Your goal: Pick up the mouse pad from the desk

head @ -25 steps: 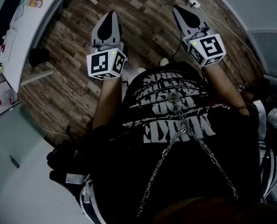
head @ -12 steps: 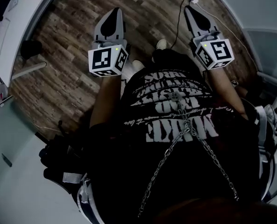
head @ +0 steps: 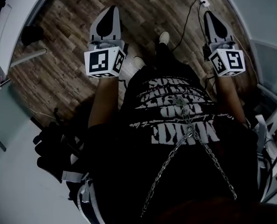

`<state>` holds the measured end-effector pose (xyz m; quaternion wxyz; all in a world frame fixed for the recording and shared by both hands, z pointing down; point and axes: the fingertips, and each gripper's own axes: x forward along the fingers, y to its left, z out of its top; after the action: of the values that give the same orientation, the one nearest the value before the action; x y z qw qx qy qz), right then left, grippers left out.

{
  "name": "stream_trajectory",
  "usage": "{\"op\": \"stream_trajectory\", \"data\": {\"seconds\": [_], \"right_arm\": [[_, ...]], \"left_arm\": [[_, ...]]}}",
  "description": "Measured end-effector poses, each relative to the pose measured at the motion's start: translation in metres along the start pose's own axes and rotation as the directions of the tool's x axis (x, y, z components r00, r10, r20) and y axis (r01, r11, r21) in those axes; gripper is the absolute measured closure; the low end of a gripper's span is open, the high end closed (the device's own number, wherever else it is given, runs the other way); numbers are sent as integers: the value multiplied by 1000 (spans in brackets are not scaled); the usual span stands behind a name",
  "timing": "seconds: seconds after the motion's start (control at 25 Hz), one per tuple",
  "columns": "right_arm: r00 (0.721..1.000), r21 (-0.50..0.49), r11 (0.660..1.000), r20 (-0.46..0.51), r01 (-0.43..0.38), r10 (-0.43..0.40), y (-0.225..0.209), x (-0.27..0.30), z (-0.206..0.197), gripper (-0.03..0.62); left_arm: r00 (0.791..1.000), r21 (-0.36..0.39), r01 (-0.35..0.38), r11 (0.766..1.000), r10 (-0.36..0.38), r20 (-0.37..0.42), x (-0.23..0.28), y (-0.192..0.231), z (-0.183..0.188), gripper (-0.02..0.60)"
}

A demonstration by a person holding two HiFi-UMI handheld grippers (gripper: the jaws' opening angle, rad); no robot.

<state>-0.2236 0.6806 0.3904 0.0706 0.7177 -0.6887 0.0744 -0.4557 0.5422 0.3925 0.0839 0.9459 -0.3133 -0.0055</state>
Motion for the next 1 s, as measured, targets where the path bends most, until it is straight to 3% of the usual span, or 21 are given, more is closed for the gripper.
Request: {"op": "stream_trajectory", "data": {"seconds": [0.24, 0.52, 0.8, 1.0], "right_arm": [[999, 19, 999, 11, -37, 37, -28, 24, 5, 594], [992, -24, 998, 105, -66, 68, -104, 57, 45, 594], [984, -47, 991, 117, -129, 134, -181, 80, 81, 594], [977, -9, 983, 109, -185, 185, -191, 92, 85, 594]], "left_arm": [[999, -29, -25, 999, 23, -40, 29, -11, -6, 574], [999, 23, -5, 1000, 4, 53, 126, -45, 40, 574], [991, 48, 11, 999, -17, 131, 208, -88, 92, 574], [995, 62, -17, 998, 11, 99, 219, -97, 91, 574]]}}
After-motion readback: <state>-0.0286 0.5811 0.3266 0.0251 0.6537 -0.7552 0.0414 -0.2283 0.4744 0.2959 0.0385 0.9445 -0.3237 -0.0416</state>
